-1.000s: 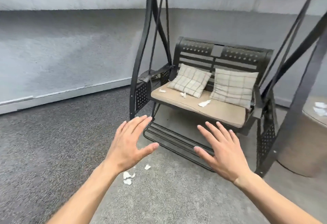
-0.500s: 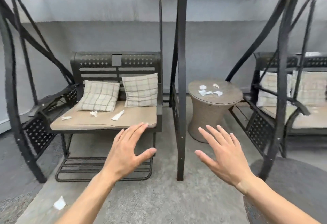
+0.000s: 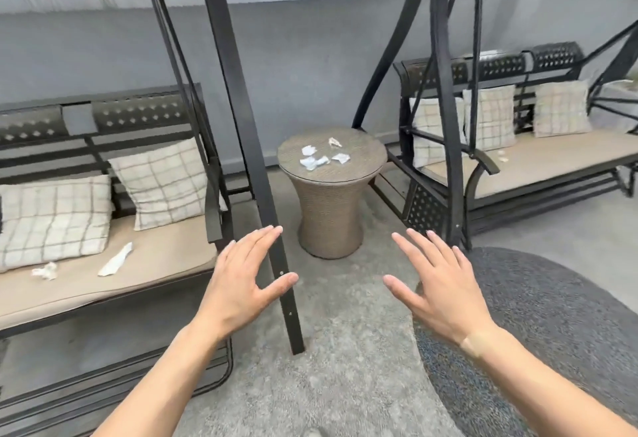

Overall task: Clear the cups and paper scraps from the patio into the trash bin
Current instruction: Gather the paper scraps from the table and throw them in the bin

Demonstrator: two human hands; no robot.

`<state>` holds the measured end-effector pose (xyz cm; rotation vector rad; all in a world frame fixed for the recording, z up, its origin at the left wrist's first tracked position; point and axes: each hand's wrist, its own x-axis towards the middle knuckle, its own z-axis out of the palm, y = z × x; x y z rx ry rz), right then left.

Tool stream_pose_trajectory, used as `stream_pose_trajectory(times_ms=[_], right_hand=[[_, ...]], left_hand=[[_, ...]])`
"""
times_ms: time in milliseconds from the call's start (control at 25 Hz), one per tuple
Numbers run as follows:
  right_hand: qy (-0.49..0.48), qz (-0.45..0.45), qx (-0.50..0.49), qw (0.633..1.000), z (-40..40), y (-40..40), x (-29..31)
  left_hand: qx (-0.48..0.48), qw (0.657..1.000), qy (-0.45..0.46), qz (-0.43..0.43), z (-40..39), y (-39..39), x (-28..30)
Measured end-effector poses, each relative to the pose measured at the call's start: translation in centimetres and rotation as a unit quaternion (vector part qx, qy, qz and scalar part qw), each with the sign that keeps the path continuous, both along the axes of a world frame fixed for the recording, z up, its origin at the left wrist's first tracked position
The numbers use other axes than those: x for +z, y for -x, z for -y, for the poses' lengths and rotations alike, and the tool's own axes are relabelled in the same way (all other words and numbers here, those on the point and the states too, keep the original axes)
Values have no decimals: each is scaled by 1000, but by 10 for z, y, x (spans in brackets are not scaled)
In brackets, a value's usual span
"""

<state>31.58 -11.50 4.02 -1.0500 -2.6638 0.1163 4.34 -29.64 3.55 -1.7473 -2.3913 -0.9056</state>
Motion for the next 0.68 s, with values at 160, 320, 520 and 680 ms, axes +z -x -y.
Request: stream_pose_trajectory(times_ms=[160, 320, 520, 680], right_hand=[[0, -1, -20, 1000, -50, 38, -1], [-1, -3, -38, 999, -96, 79, -1], [2, -5, -47, 999, -153, 124, -2], [9, -14, -40, 999, -204, 157, -9]], left_hand=[[-26, 999, -17, 11, -73, 42, -3], [-39, 998, -42, 26, -133, 82, -4], [-47, 998, -40, 25, -198, 126, -8], [-34, 998, -34, 33, -246, 158, -18]])
